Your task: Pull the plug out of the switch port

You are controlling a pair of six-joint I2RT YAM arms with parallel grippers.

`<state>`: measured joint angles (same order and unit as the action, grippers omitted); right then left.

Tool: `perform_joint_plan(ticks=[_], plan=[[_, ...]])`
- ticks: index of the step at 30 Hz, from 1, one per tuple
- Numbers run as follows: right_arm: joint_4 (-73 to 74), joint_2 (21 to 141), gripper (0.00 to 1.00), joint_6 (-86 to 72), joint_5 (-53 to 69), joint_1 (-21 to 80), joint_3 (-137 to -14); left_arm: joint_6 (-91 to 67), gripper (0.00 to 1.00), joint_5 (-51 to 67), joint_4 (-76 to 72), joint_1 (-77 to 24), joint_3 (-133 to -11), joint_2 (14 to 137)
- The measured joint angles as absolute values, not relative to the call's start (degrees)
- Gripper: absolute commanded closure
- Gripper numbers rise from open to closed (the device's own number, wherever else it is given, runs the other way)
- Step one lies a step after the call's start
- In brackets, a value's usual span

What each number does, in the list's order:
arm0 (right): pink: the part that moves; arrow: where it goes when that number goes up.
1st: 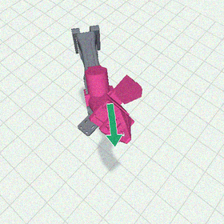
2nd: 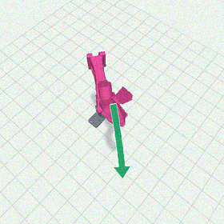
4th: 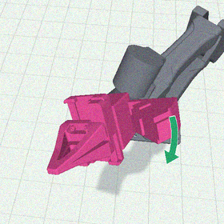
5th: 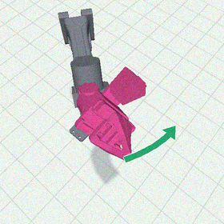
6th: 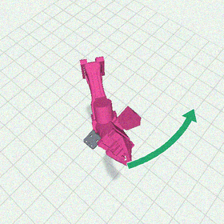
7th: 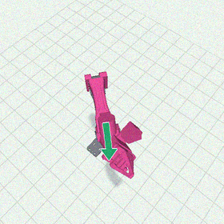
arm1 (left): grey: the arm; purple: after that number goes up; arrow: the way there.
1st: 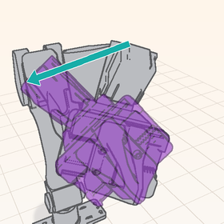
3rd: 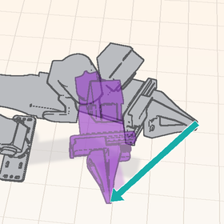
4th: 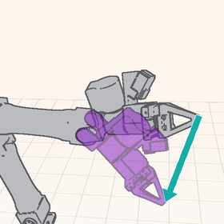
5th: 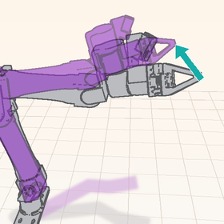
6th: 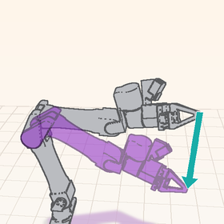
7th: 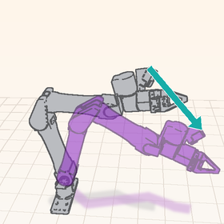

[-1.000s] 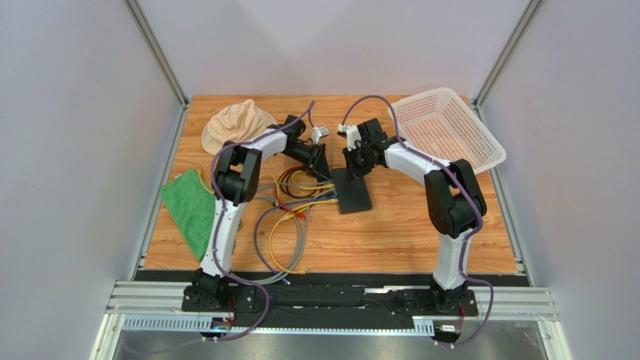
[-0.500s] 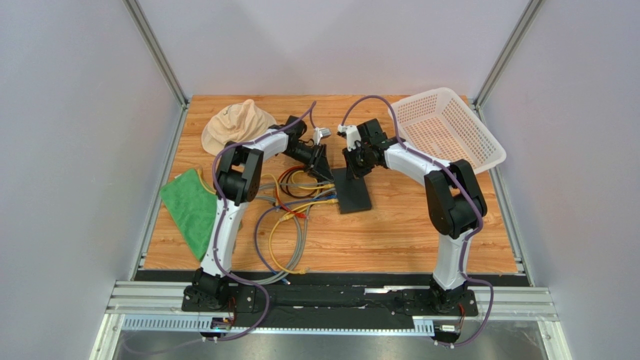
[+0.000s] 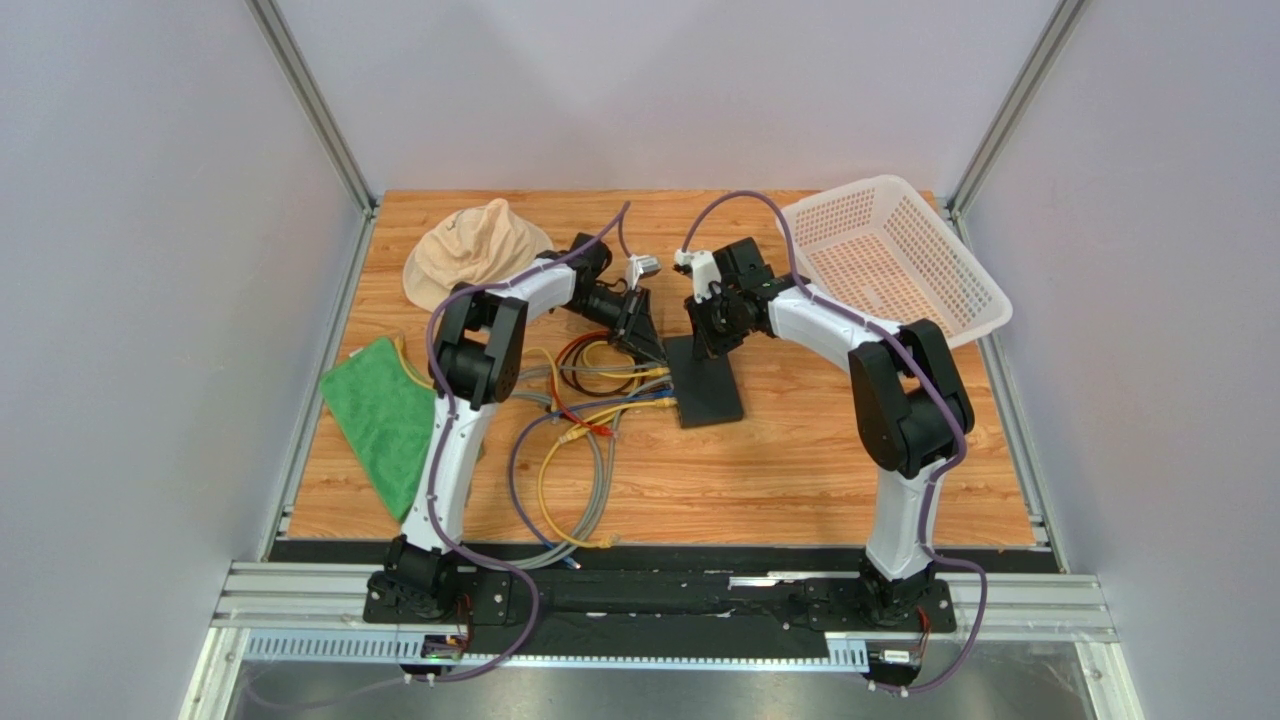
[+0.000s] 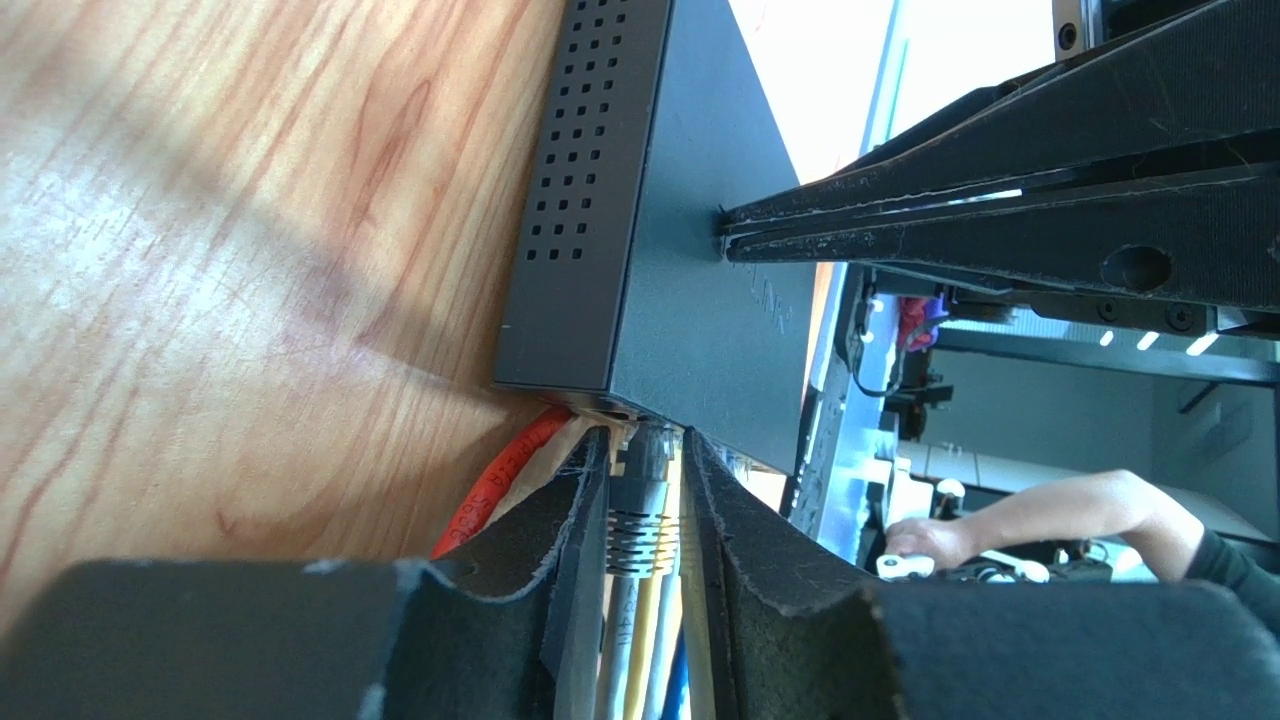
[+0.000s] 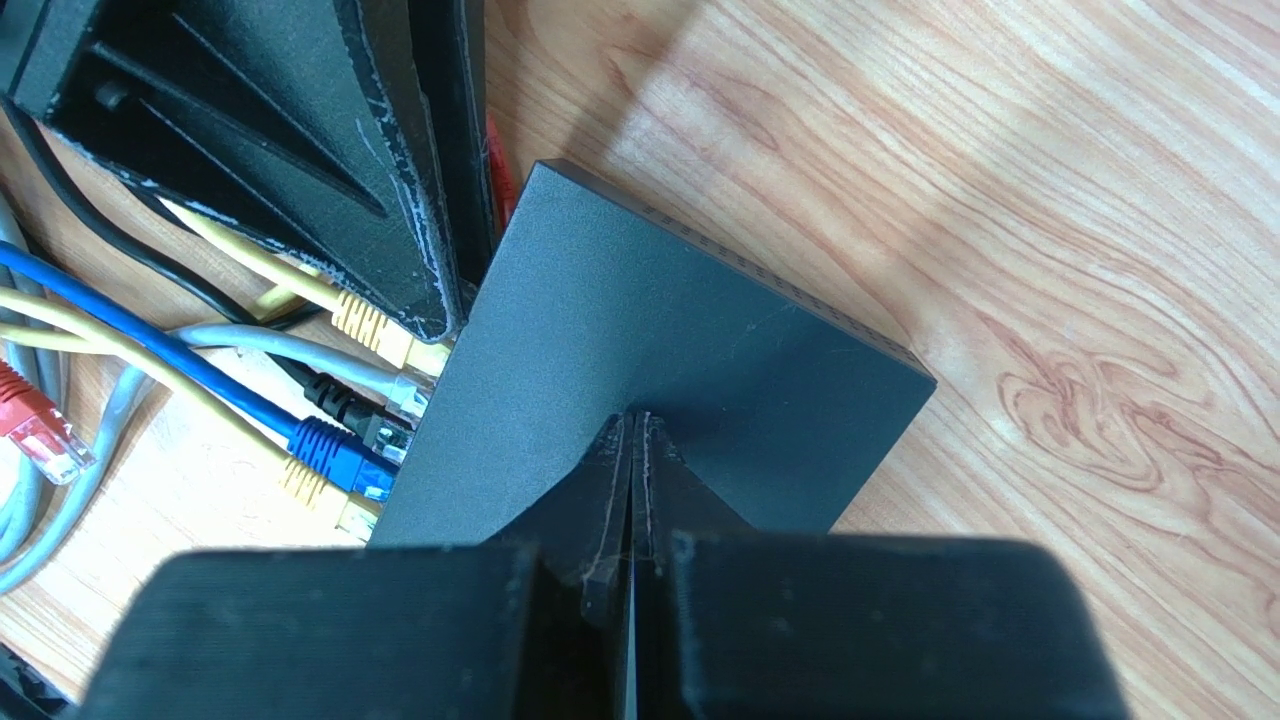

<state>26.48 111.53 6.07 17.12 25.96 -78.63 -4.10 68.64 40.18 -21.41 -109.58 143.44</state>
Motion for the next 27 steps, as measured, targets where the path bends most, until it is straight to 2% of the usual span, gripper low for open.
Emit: perform_joint_plan(ticks=[2,3,4,27], plan=[[26.5,111.5,1.0,6.1,17.0,26.0,-78.6,-3.9,0.85,69.0,40.2,-21.3,-109.7,143.7],[26.5,111.5,1.0,6.1,16.9,26.0,-78.6,-3.7,0.97,68.9,40.3,-21.3,-109.8,143.9],[26.5,111.5,1.0,6.1,16.9,26.1,-78.6,-3.6,1.0,68.9,40.4,-21.3,-110.0,144.0],[26.5,111.5,1.0,6.5,16.6,26.4,-78.7,0.3,1.0,68.0,44.8,-21.4,-113.1,144.8]])
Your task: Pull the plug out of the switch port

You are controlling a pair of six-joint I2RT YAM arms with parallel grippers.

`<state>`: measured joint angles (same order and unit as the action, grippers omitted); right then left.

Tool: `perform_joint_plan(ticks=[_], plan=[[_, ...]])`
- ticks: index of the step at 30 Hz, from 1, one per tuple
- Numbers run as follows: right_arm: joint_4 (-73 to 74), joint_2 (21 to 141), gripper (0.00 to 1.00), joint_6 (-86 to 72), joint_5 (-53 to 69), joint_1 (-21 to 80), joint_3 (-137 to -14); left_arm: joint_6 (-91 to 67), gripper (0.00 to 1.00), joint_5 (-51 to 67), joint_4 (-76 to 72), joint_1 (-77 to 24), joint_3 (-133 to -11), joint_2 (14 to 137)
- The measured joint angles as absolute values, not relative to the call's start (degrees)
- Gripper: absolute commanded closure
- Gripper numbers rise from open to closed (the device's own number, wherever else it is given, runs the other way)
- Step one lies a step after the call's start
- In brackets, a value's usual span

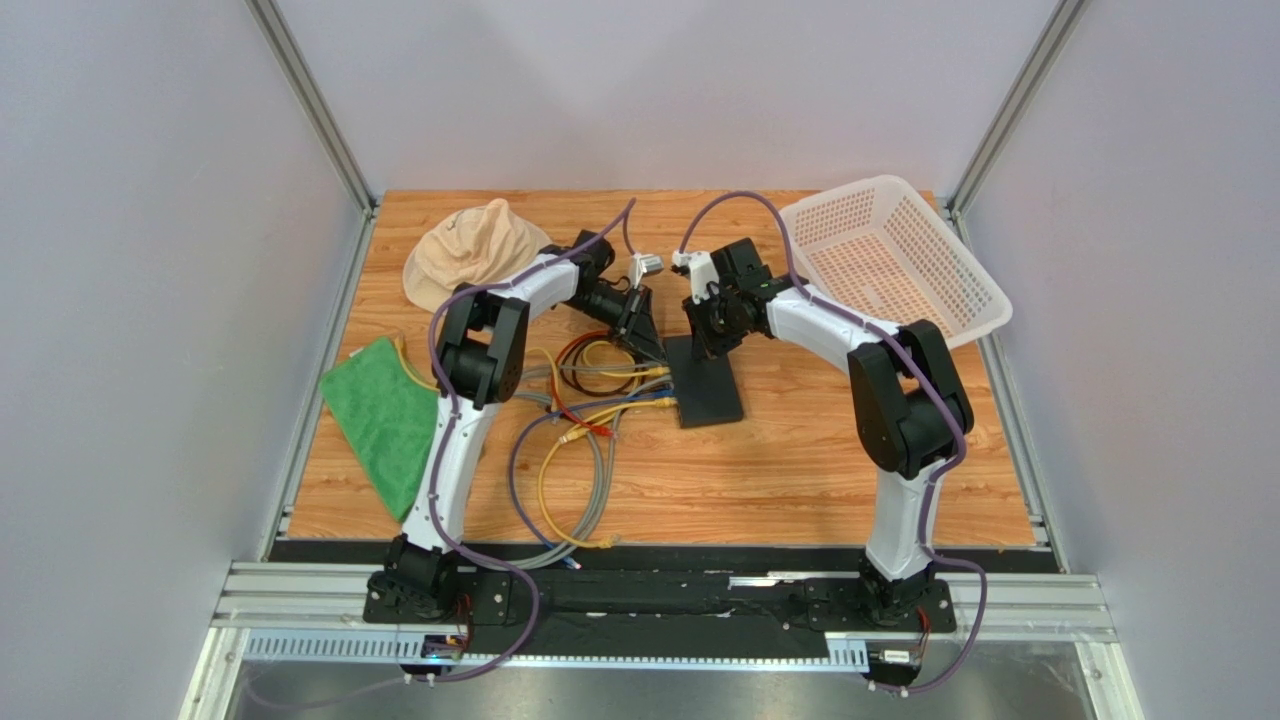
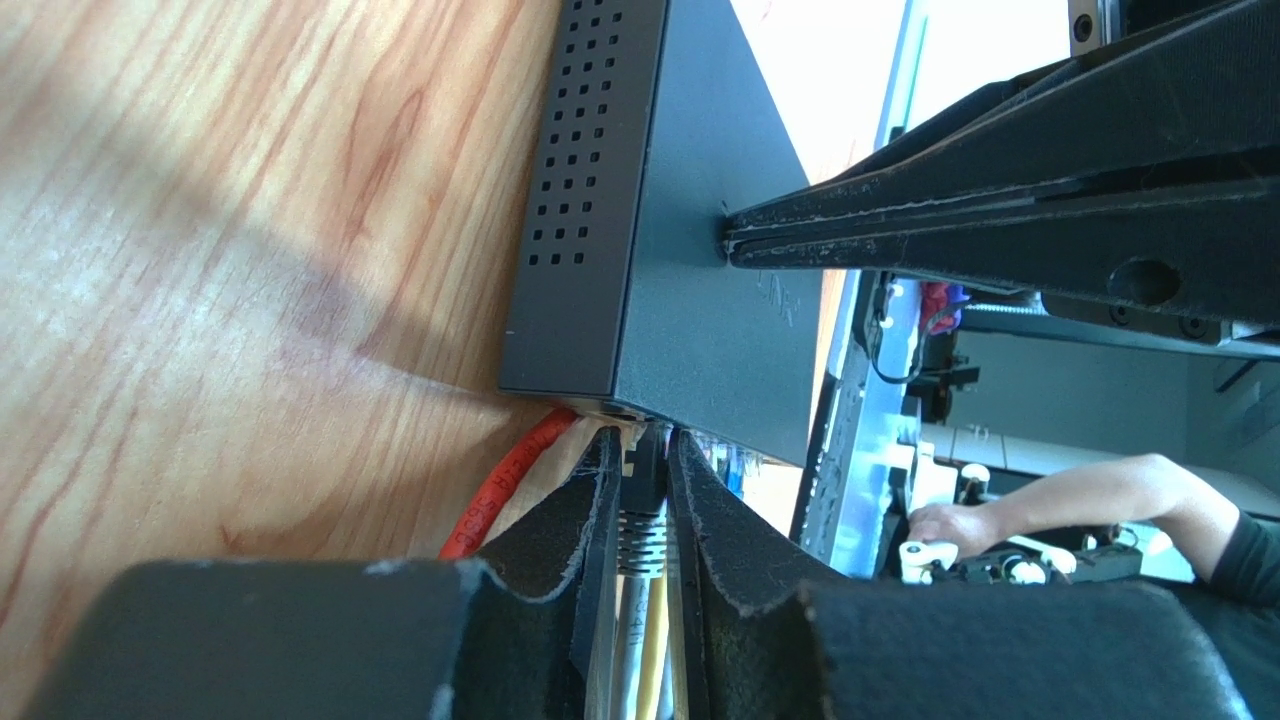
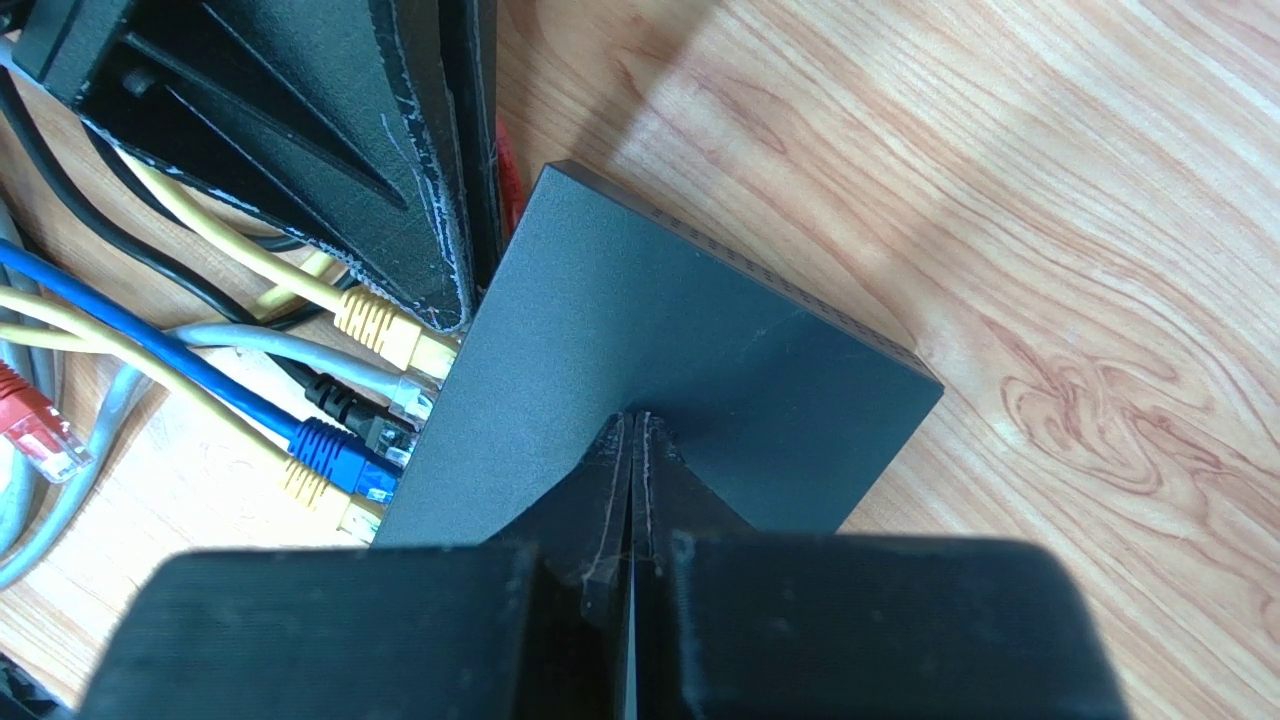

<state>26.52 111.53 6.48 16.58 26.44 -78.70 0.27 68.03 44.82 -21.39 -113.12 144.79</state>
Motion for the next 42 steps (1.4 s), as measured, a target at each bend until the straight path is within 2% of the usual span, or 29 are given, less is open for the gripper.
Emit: perform_joint_plan(ticks=[29,42], plan=[[25.1,111.2,1.0,7.4,14.6,27.7,-78.4,7.1,1.0,66.0,53.0,-20.8,-119.0,146.3],[25.0,111.2,1.0,7.6,14.4,28.4,-78.3,10.7,1.0,68.7,55.5,-20.5,-117.8,147.0]])
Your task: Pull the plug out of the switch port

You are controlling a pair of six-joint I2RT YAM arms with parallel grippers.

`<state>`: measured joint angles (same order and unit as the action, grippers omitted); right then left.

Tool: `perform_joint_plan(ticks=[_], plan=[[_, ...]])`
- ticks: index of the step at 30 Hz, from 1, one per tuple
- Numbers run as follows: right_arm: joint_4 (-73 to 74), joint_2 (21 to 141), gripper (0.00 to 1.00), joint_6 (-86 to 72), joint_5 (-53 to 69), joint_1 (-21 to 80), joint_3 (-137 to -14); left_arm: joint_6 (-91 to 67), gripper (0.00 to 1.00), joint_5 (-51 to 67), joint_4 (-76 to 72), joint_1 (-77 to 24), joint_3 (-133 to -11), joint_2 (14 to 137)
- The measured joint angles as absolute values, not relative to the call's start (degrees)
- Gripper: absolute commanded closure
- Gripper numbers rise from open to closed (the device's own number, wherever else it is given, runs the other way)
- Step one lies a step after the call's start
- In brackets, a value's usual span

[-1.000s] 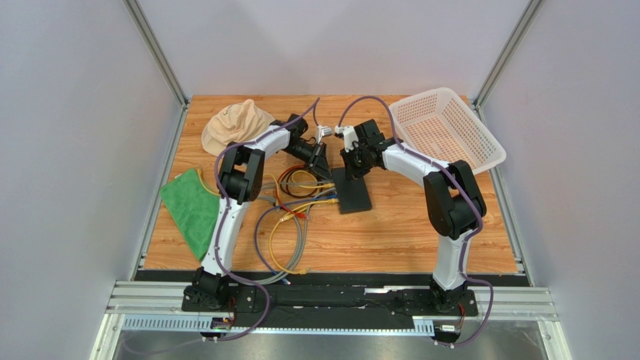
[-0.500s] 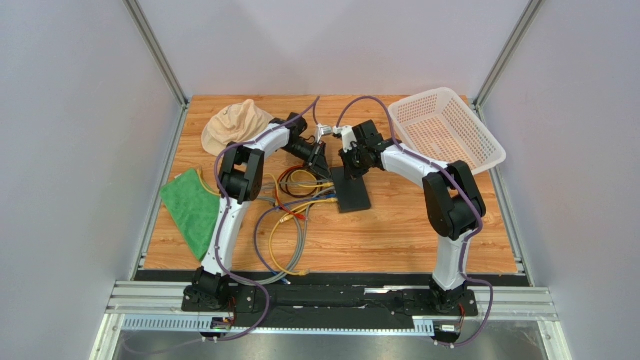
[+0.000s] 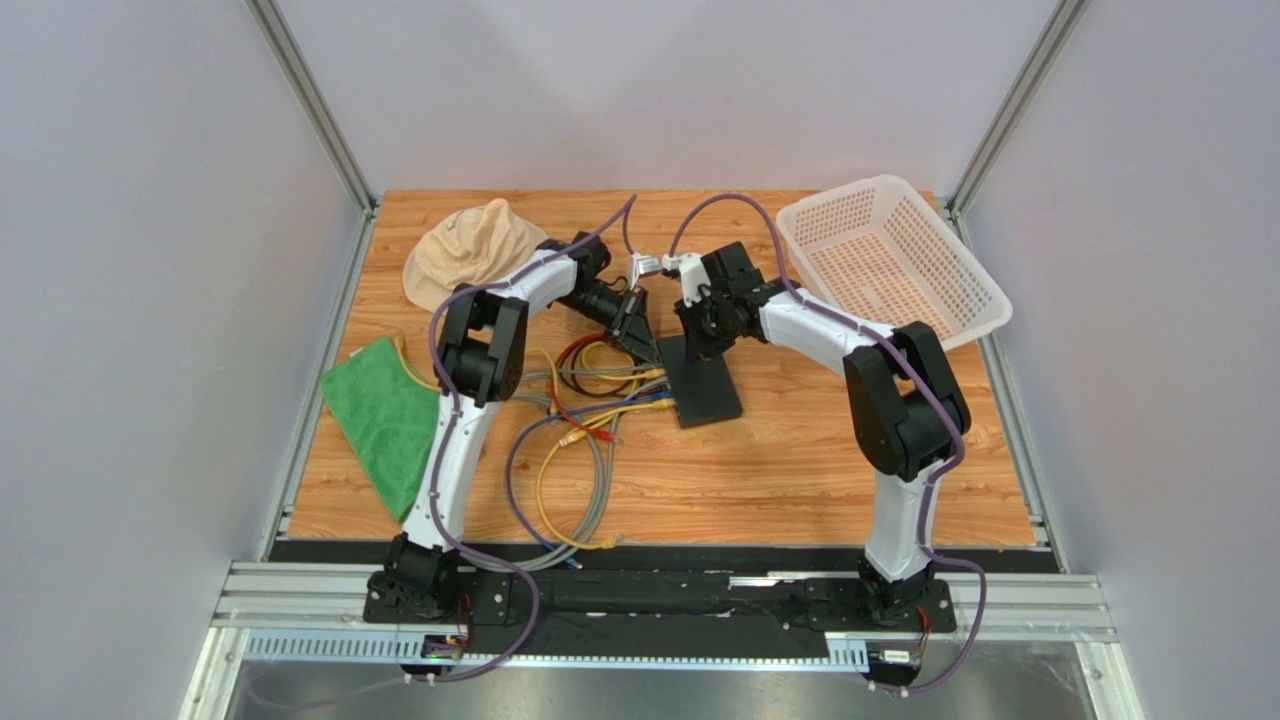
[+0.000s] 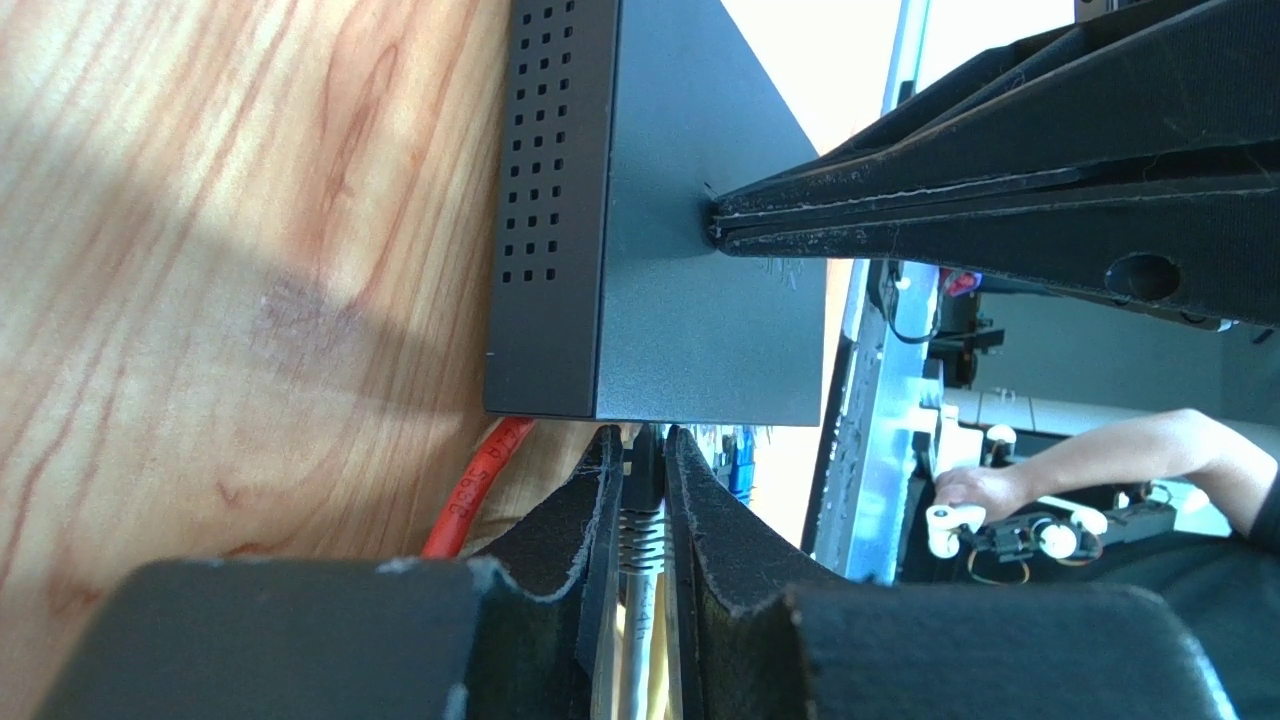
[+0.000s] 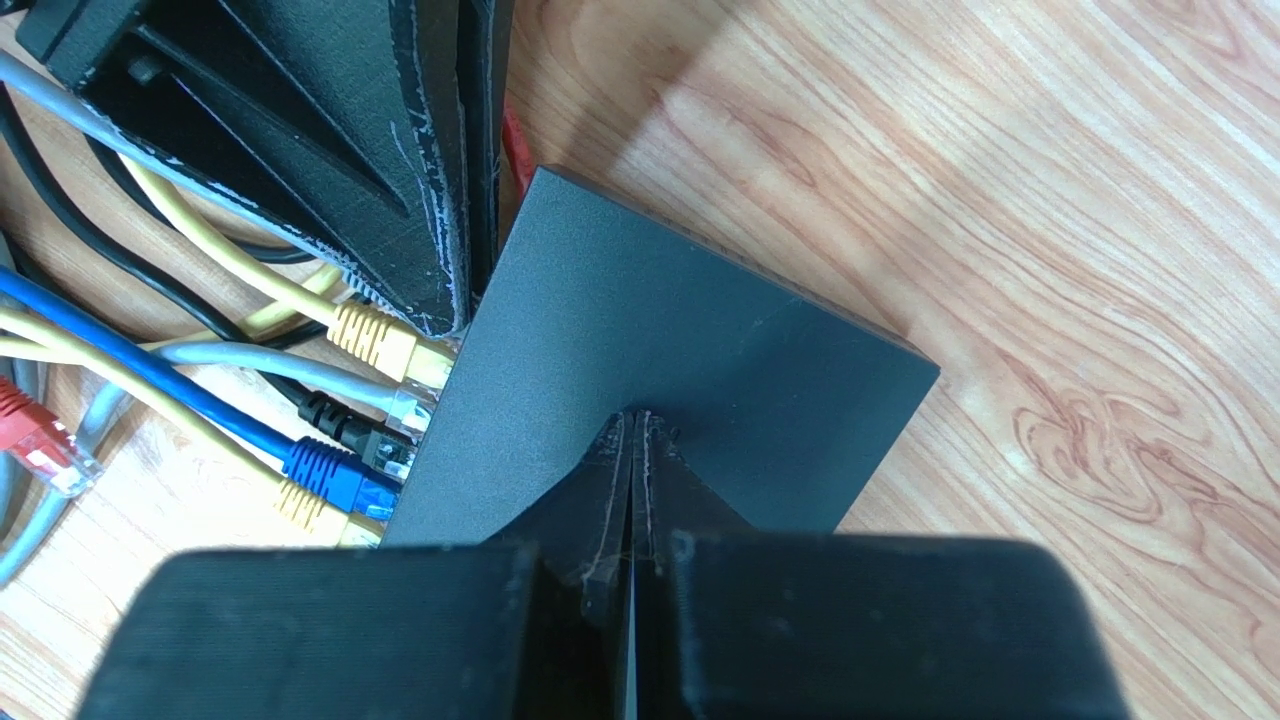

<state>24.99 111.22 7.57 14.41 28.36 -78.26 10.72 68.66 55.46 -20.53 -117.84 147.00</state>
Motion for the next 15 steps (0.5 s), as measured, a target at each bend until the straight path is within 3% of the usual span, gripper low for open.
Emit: perform_joint_plan(ticks=[15], plan=[[25.0,111.5,1.0,7.6,14.7,28.5,-78.5,16.9,1.0,67.8,67.0,-15.5,-117.0,147.1]])
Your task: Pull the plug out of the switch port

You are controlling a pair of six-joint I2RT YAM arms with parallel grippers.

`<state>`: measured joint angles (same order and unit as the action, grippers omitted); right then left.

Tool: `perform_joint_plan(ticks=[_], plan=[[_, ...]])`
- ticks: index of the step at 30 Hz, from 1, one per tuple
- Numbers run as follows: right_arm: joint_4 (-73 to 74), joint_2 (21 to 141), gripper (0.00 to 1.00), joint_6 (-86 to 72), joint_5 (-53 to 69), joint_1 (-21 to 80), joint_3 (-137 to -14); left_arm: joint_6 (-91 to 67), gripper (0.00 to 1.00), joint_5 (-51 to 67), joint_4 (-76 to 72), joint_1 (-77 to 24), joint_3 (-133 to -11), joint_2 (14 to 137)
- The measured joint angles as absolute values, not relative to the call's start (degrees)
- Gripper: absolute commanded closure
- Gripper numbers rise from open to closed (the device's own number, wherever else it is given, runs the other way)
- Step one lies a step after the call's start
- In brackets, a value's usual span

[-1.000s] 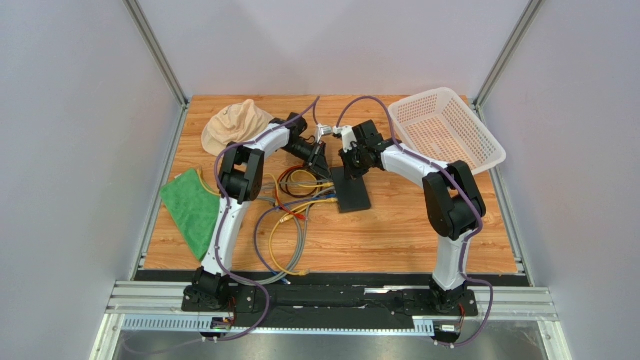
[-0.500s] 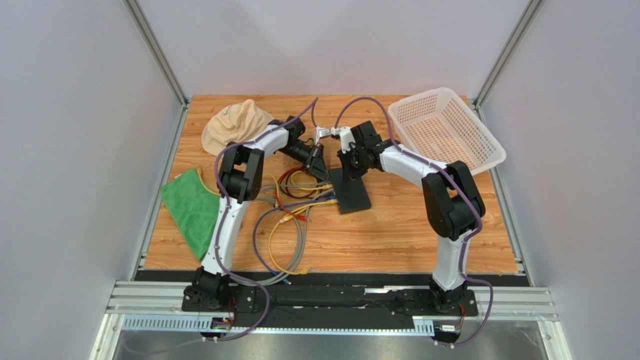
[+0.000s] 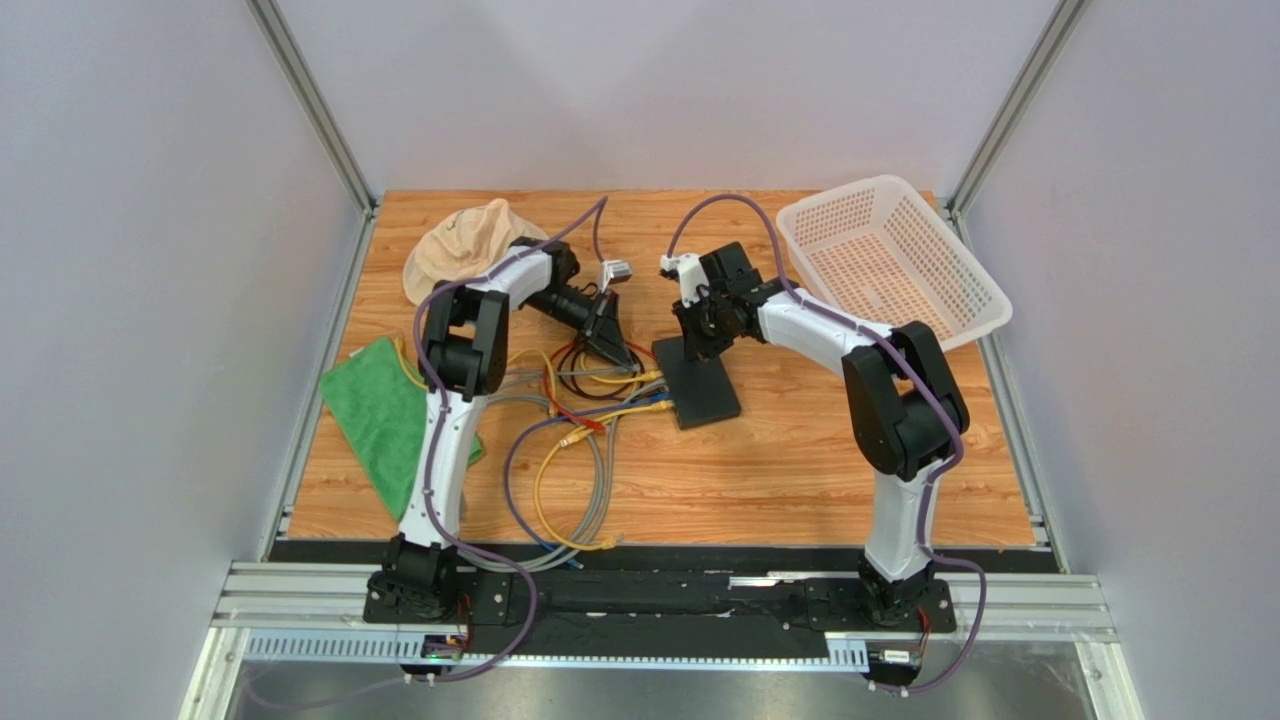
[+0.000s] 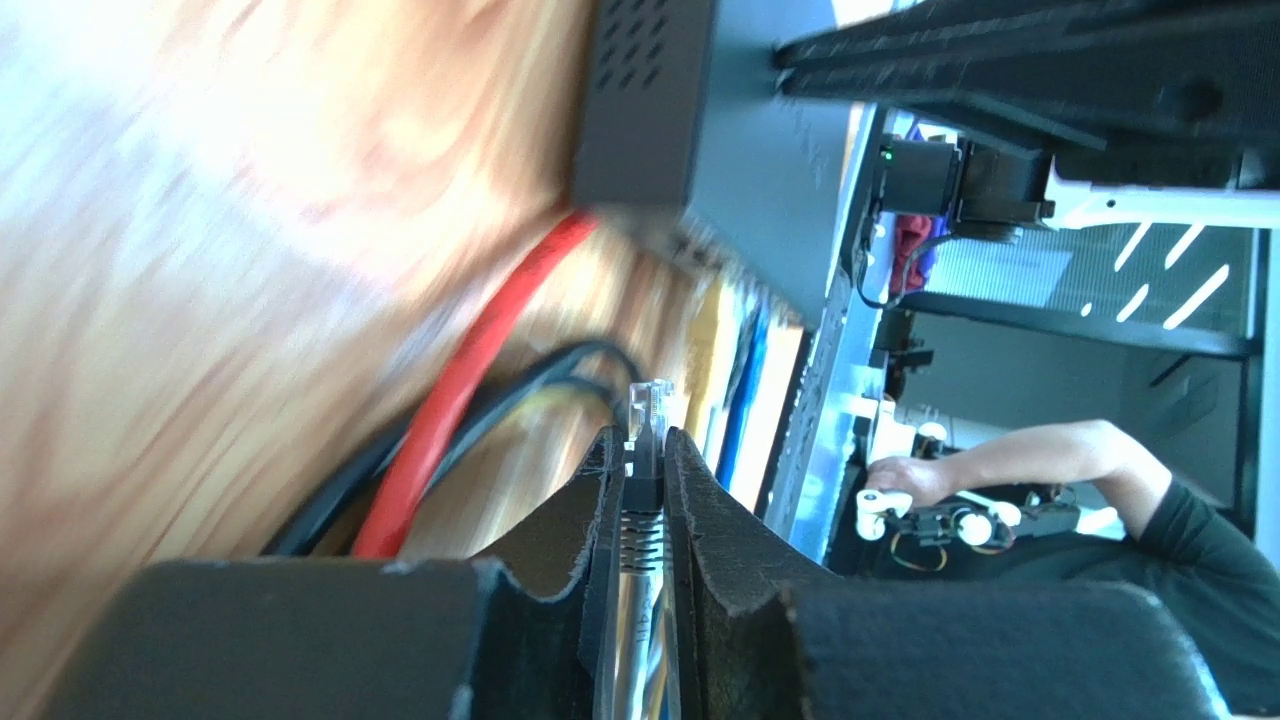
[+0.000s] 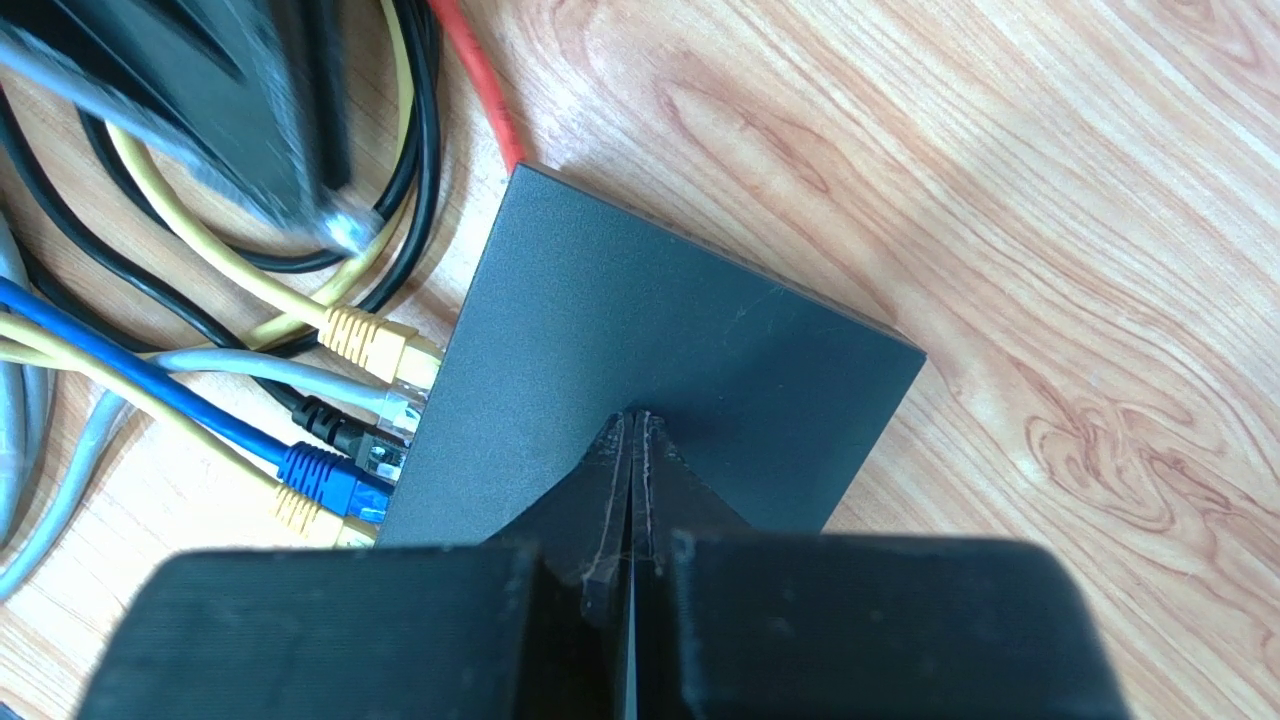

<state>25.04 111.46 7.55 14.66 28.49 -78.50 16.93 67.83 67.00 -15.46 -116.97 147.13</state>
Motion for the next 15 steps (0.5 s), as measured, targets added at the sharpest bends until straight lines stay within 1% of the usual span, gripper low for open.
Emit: perform_joint_plan(ticks=[9,15], plan=[[25.3,111.7,1.0,7.6,14.5,28.8,-78.9,21.3,1.0,66.2,71.8,-13.4,-113.8,147.0],[25.4,111.7,1.0,7.8,14.4,28.8,-78.9,21.2,1.0,62.3,69.5,-13.3,-114.2,142.0]])
